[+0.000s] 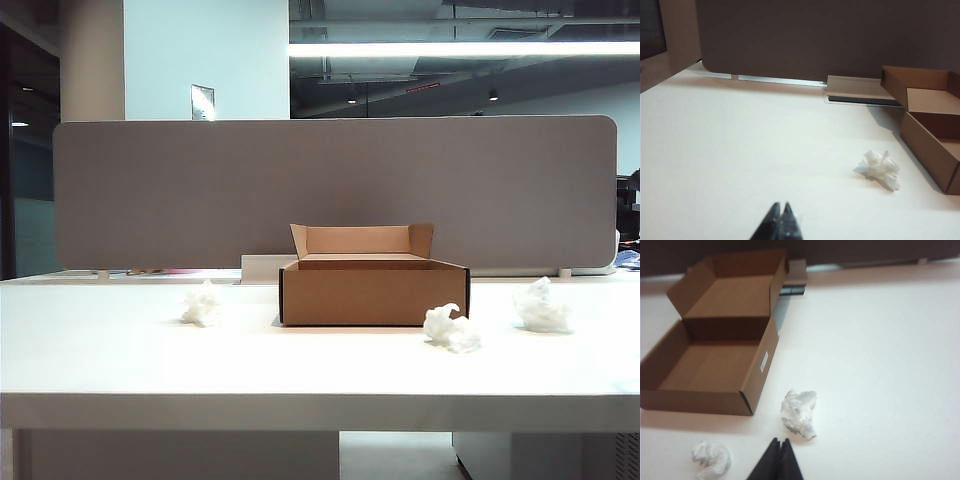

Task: Pick up all the paper balls on the table and put them in the paper box.

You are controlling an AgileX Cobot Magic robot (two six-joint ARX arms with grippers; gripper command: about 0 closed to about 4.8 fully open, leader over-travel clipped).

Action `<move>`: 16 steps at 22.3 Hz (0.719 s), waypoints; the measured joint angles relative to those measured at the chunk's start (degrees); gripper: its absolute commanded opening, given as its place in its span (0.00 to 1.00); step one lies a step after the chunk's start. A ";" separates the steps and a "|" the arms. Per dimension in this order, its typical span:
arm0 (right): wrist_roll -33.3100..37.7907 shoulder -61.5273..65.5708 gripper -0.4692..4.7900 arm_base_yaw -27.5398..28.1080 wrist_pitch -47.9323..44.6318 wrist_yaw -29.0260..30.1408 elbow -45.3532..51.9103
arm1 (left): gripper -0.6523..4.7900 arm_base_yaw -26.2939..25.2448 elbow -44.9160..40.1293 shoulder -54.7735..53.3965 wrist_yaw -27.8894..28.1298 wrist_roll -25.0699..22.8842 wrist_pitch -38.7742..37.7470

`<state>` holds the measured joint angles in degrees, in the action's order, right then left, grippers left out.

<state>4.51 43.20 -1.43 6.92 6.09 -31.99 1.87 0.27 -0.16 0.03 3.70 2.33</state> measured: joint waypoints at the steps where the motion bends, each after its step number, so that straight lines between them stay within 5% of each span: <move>1: -1.51 5.27 0.09 0.00 0.02 0.28 -2.62 | 0.11 0.00 0.02 0.00 0.00 0.02 0.02; 8: -3.15 22.03 0.10 0.00 2.32 2.91 -12.59 | 0.11 0.00 0.02 0.00 -0.02 0.02 -0.04; 16: -7.21 37.00 0.52 -0.07 10.14 5.57 -24.26 | 0.11 0.00 0.02 0.00 -0.02 0.02 -0.46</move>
<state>-2.70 80.20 -1.50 17.06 11.66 -56.25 1.87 0.30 -0.16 0.01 3.73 1.87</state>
